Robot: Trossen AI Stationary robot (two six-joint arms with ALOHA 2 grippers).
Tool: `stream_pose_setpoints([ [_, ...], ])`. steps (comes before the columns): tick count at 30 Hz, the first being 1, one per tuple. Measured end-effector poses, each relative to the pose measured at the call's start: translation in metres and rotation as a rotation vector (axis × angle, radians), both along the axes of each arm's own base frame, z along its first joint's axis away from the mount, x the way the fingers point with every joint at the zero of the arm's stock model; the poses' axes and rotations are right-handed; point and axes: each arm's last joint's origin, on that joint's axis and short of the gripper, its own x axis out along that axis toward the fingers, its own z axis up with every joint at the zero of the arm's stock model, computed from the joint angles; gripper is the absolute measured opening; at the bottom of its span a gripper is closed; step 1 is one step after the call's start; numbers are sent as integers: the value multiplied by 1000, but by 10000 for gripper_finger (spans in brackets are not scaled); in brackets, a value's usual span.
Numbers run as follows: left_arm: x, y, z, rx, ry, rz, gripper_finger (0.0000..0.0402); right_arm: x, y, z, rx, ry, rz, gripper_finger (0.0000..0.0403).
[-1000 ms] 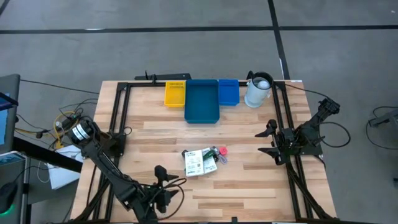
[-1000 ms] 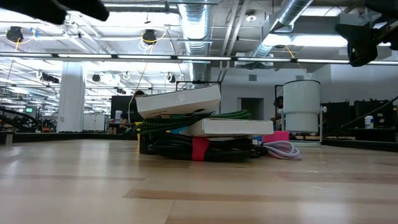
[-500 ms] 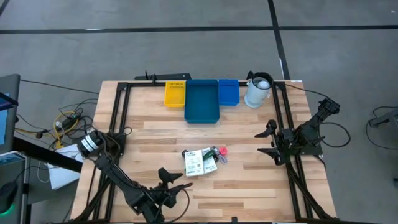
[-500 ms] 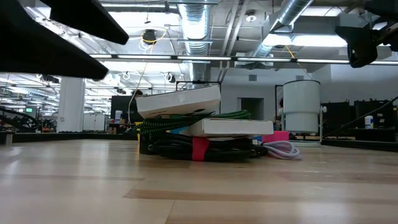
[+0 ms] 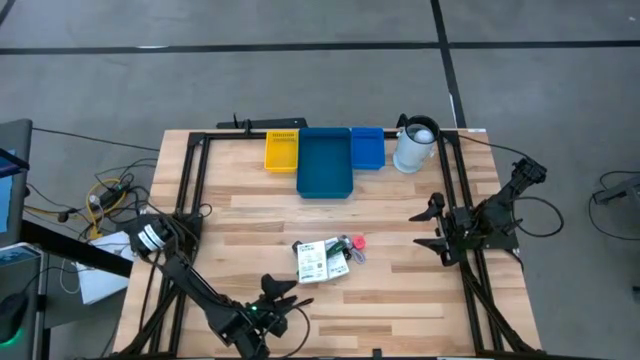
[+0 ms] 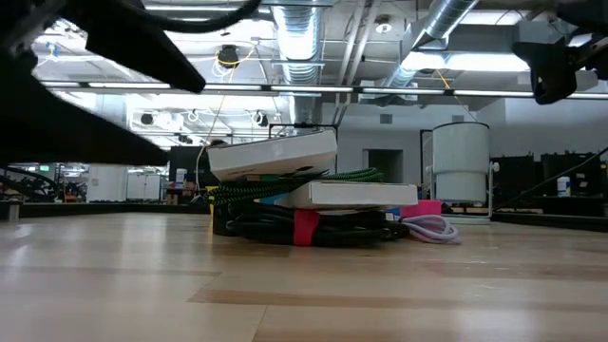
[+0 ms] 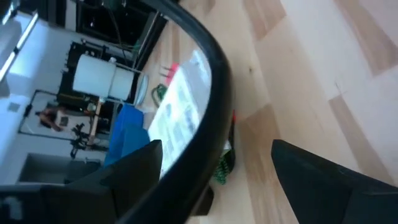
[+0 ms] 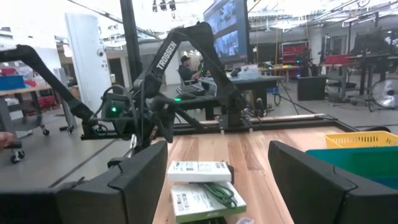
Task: Pick and place items into bin
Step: Put the left white box into the dark blue bin
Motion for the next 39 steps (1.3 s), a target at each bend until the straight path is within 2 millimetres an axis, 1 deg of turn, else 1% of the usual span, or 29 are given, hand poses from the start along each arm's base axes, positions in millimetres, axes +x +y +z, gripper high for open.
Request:
stream_pose_setpoints([
  [4,2,1,-16,77,53,-12,292,0,0,-1,-8,9,0,276],
  [7,2,2,-19,107,29,5,292,0,0,-1,-10,12,0,276],
  [10,4,3,-19,133,-32,37,292,0,0,-1,-11,12,0,276],
  [12,5,4,-18,140,-43,45,292,0,0,-2,-11,13,0,276],
  [25,17,14,-19,130,-17,70,292,0,0,-3,-18,21,0,276],
  [39,26,23,-19,122,34,73,292,0,0,-3,-20,23,0,276],
])
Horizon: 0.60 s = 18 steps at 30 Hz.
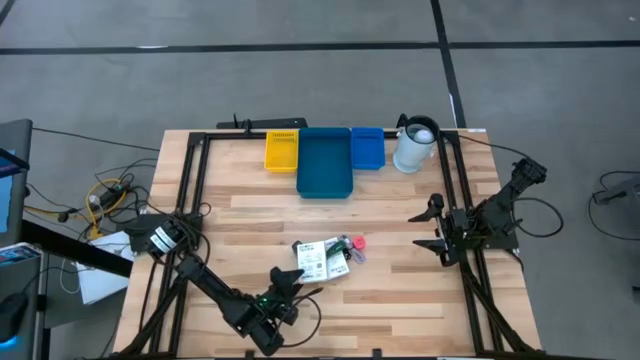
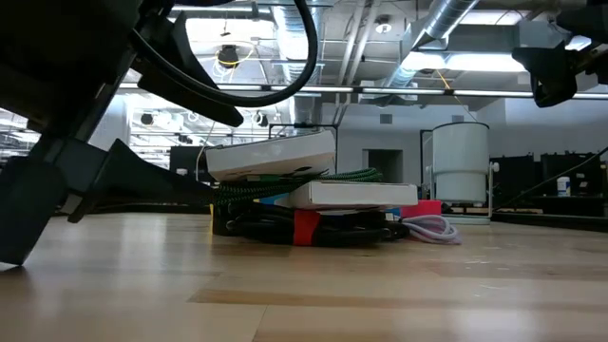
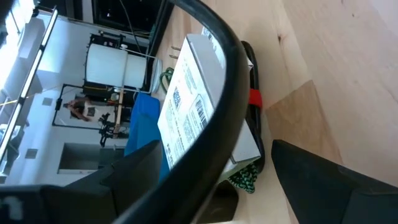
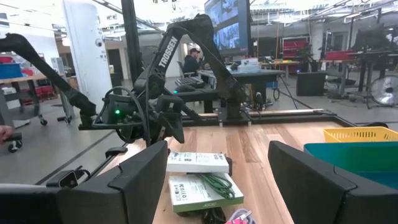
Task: Pick and place items into bin
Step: Put the left white box into the dark blue bin
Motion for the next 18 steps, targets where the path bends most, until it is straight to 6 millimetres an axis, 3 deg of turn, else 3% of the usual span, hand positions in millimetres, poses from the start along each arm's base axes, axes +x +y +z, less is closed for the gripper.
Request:
stream_pose_setpoints([
  [18,2,2,0,-1,1,6,292,0,0,0,0,0,0,276],
])
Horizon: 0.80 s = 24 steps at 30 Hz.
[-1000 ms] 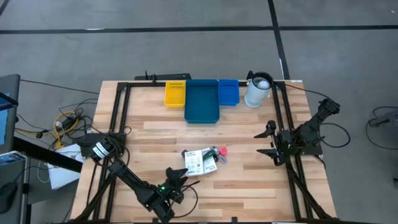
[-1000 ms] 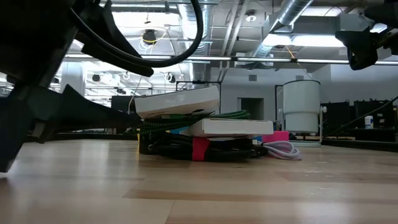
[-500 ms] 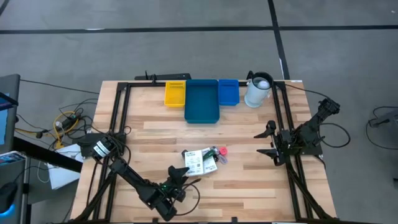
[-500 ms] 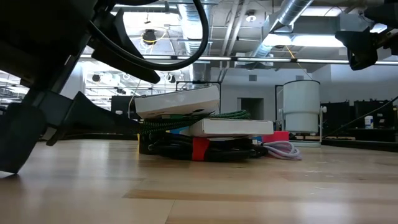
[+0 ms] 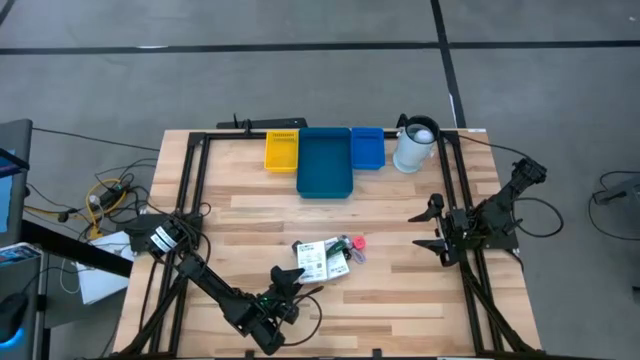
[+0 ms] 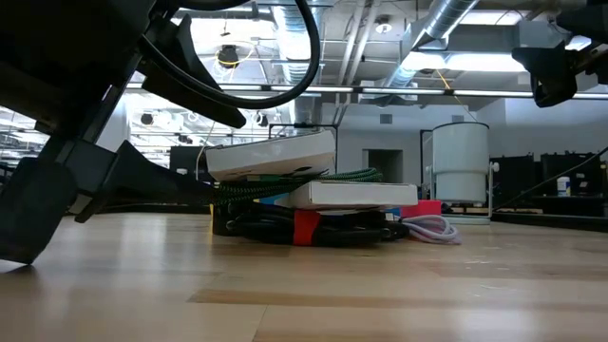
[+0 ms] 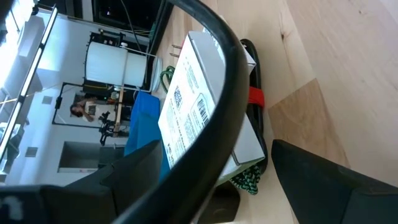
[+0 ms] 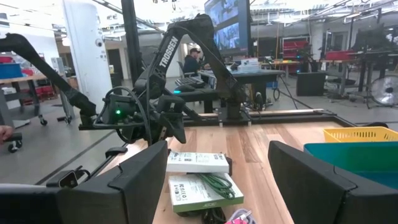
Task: Pick and place items into bin
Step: Put the left white box into the dark blue bin
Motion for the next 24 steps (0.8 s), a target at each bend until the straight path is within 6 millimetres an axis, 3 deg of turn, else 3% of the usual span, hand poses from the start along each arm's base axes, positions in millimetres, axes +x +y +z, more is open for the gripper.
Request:
stream_pose_setpoints([
  [24,5,6,0,1,0,21,292,0,0,0,0,0,0,276],
])
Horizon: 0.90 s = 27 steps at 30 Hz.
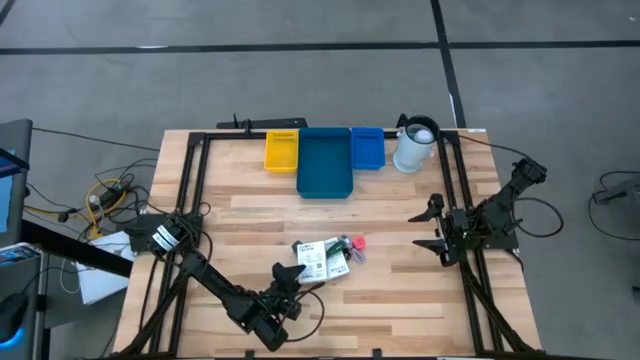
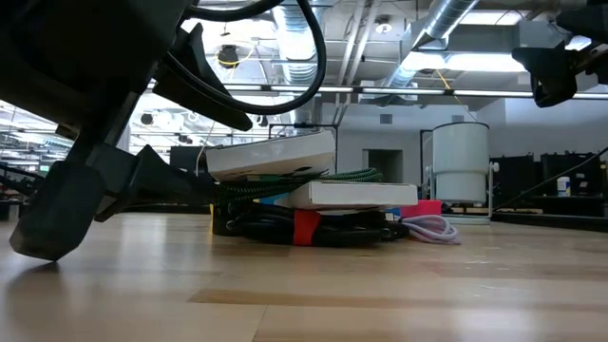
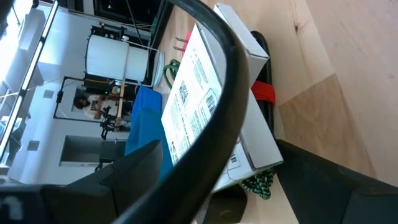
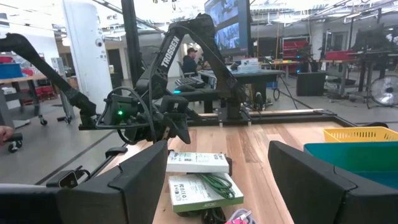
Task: Pick and place items into bin
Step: Put the left white box into the dark blue bin
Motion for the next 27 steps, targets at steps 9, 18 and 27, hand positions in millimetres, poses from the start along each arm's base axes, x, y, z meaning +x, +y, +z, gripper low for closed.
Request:
stream_pose_setpoints([
  [9,3,-3,1,-11,-16,-16,292,0,0,0,0,0,0,276],
  [18,5,-4,2,2,-12,-30,292,0,0,0,0,0,0,276],
  [27,5,-4,2,2,-12,-30,283,0,0,0,0,0,0,276],
])
